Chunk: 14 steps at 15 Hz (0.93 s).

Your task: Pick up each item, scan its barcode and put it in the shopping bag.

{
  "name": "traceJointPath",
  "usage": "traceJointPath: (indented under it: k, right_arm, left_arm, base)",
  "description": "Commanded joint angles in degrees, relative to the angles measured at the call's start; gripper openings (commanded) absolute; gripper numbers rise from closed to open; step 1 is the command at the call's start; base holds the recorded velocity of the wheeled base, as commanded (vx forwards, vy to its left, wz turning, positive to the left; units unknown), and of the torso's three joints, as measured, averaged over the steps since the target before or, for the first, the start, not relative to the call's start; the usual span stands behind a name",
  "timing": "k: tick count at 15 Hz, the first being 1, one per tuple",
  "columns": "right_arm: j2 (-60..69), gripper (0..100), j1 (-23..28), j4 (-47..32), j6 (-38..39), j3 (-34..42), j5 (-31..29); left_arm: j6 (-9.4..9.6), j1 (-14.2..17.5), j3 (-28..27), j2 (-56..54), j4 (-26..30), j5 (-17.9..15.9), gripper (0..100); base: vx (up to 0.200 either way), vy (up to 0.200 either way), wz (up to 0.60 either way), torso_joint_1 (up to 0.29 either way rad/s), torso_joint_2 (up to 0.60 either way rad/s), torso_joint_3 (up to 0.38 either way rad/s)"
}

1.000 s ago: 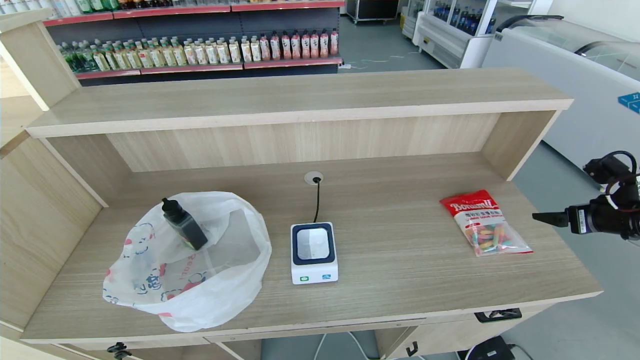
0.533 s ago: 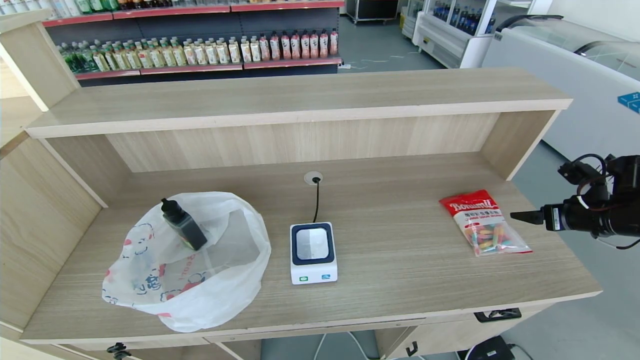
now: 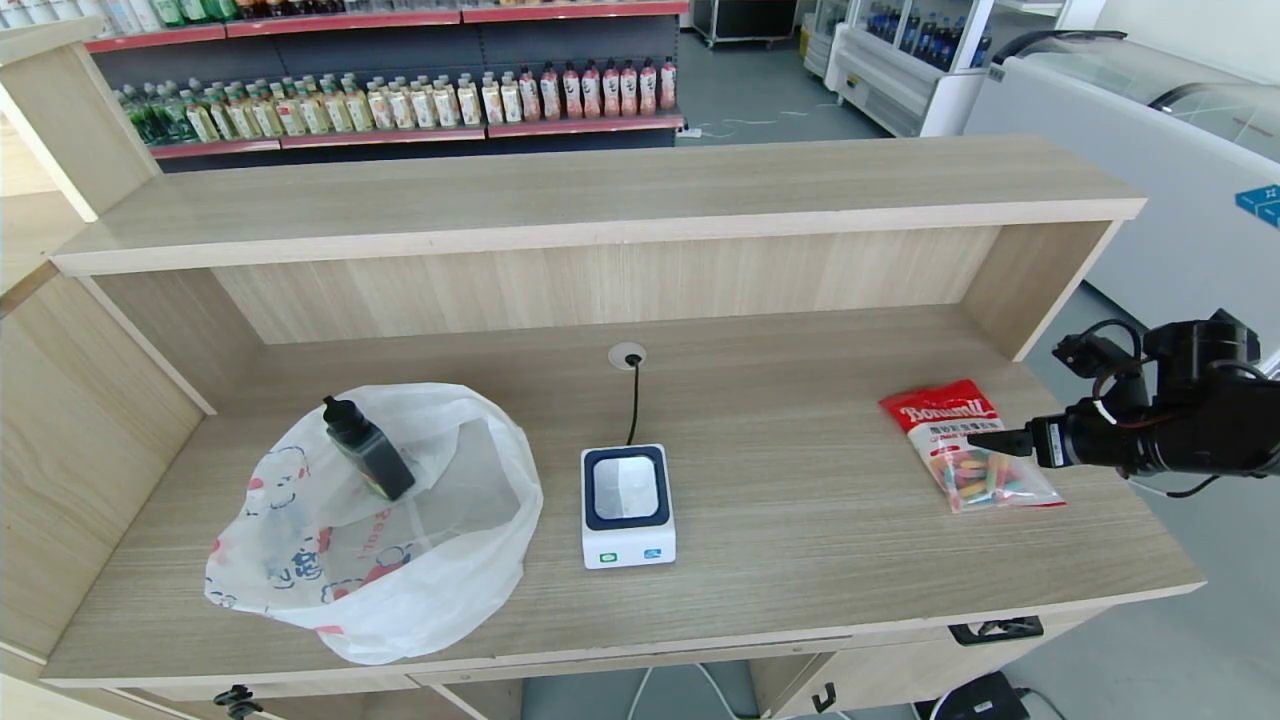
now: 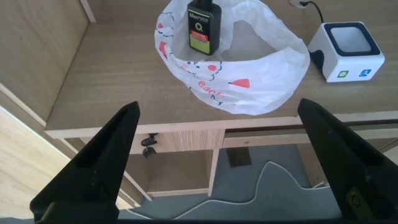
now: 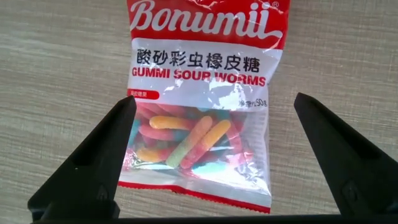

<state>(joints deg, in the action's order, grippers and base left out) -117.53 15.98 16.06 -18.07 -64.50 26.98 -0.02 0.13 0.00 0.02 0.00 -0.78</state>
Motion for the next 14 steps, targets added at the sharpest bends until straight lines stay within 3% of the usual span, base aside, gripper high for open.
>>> traceJointPath:
  k: [1,14]
  right_arm:
    - [-1.47,100,-0.51,0.38,-0.21,-0.10,0.00]
    - [-10.09,100,-3.85,5.21,0.49,-4.32,2.82]
  left_arm:
    - [0.02,0.04,0.00,-0.02,0.00,-0.01,100]
    - [0.02,0.04,0.00,-0.02,0.00,-0.01,100]
  base:
    - [0.000,0.000,0.00,0.000,0.00,0.000]
    - [0.000,0.000,0.00,0.000,0.00,0.000]
